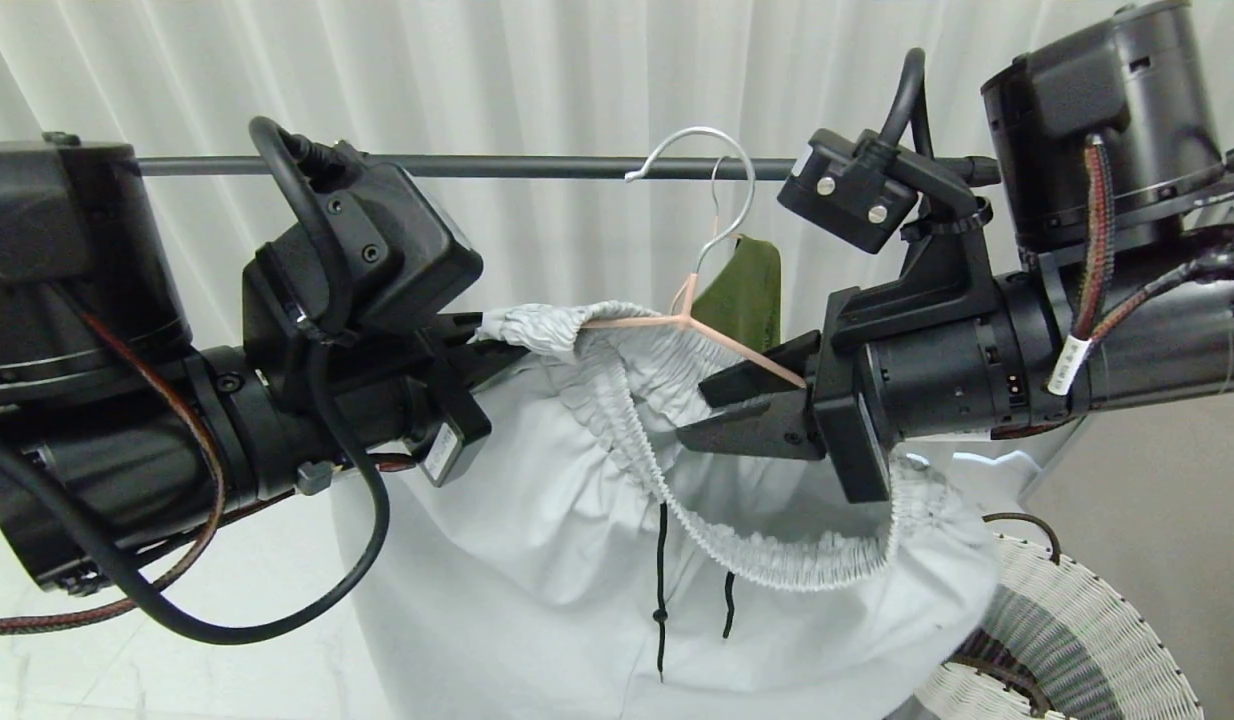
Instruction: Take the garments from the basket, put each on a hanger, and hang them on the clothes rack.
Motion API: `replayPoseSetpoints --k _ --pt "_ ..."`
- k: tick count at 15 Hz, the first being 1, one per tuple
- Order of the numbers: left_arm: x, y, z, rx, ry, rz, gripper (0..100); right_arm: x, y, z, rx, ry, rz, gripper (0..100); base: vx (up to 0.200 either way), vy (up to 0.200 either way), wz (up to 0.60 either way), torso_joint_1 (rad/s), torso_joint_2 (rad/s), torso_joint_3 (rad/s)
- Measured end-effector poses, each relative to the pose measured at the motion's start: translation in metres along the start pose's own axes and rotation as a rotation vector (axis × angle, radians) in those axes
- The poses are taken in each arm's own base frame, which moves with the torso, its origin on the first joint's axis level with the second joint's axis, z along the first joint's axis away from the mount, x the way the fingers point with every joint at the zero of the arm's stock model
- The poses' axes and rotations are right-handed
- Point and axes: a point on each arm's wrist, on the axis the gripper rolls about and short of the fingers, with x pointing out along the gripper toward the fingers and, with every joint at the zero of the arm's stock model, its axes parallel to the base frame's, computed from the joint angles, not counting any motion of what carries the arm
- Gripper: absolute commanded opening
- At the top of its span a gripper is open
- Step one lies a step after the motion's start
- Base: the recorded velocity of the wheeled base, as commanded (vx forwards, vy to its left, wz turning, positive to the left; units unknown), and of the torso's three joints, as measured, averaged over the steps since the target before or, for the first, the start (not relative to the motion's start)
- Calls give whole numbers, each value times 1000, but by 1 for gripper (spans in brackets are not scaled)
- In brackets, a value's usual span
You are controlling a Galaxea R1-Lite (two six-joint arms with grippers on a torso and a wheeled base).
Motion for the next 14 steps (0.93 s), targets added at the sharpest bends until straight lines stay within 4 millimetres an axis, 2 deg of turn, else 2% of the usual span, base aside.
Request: replayPoseSetpoints --k 10,11,14 --pt "1 0 0 0 6 5 0 -2 -1 1 -4 -13 -4 0 0 0 0 0 0 0" --pt "1 0 0 -1 6 6 100 -2 -2 1 -4 -14 -5 0 0 0 0 0 0 0" --pt "1 1 -3 -3 15 13 100 -5 -2 6 -10 -37 -5 0 0 0 0 0 0 0"
